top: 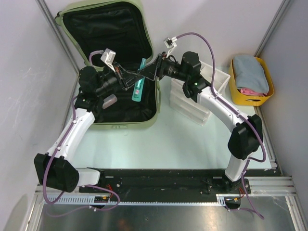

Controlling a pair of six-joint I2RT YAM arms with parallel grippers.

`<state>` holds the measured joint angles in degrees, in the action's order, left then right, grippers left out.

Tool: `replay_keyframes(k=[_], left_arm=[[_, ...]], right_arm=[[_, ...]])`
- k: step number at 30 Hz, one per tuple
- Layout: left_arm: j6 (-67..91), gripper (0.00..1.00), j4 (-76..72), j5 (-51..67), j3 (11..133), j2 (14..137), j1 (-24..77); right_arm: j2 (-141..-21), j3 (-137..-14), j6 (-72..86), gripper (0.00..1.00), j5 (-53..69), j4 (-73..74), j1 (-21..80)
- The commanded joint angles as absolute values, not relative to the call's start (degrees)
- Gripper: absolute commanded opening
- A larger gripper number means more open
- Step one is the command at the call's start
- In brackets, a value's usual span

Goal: Open, take out, and arrange the luggage

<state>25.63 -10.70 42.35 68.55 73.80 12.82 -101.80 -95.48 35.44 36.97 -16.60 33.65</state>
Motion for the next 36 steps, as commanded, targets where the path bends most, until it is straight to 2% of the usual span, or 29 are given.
replay_keyframes(k=[1, 5, 8, 9, 10, 11, 12, 13, 14, 17, 21, 28, 36], left_arm=[[27.0, 0.00, -14.9, 44.6, 68.6, 71.8, 13.7], [27.1, 0.00, -14.9, 44.1, 68.7, 71.7, 13.7], [27.1, 0.00, -15.1, 44.0, 68.9, 71.9, 13.8], [27.1, 0.00, -15.1, 43.9, 68.8, 72.0, 13.8], [27.1, 0.02, -15.1, 43.9, 68.7, 72.0, 13.8], [26.8, 0.14, -15.0, 43.9, 68.6, 72.1, 13.8], [26.6, 0.21, -15.0, 43.9, 68.5, 72.1, 13.8], [26.5, 0.32, -14.9, 43.7, 67.9, 71.7, 13.7], [26.0, 0.58, -14.8, 43.4, 67.4, 71.4, 13.6], [23.6, 0.99, -12.0, 40.7, 65.6, 69.4, 13.2], [16.1, 1.00, -5.0, 36.5, 65.2, 67.2, 12.0], [10.3, 1.00, -2.5, 19.5, 63.6, 64.1, 9.3], [7.0, 1.00, -2.5, 21.4, 62.1, 63.0, 7.9]], right_arm=[[-103.0, -98.2, 37.1, 0.56, 37.4, -19.5, 34.7], [-102.9, -98.2, 36.6, 0.50, 37.4, -18.5, 34.8], [-103.1, -98.4, 35.9, 0.30, 38.1, -18.0, 34.9], [-103.1, -98.4, 35.7, 0.17, 38.1, -18.0, 34.8], [-102.9, -98.9, 35.0, 0.11, 38.2, -17.7, 34.6], [-102.8, -99.1, 34.5, 0.06, 38.1, -17.3, 34.3], [-102.7, -99.5, 33.9, 0.00, 38.0, -16.8, 34.0], [-102.6, -99.8, 33.1, 0.00, 37.8, -15.8, 33.7], [-102.3, -100.3, 32.7, 0.00, 37.4, -15.4, 32.6], [-100.9, -101.3, 30.9, 0.00, 36.7, -13.5, 30.2], [-98.4, -103.4, 26.3, 0.00, 35.5, -9.3, 27.1], [-89.7, -103.6, 12.3, 0.00, 28.8, 3.5, 19.4], [-81.8, -98.9, -2.4, 0.00, 13.9, 8.5, 11.6]])
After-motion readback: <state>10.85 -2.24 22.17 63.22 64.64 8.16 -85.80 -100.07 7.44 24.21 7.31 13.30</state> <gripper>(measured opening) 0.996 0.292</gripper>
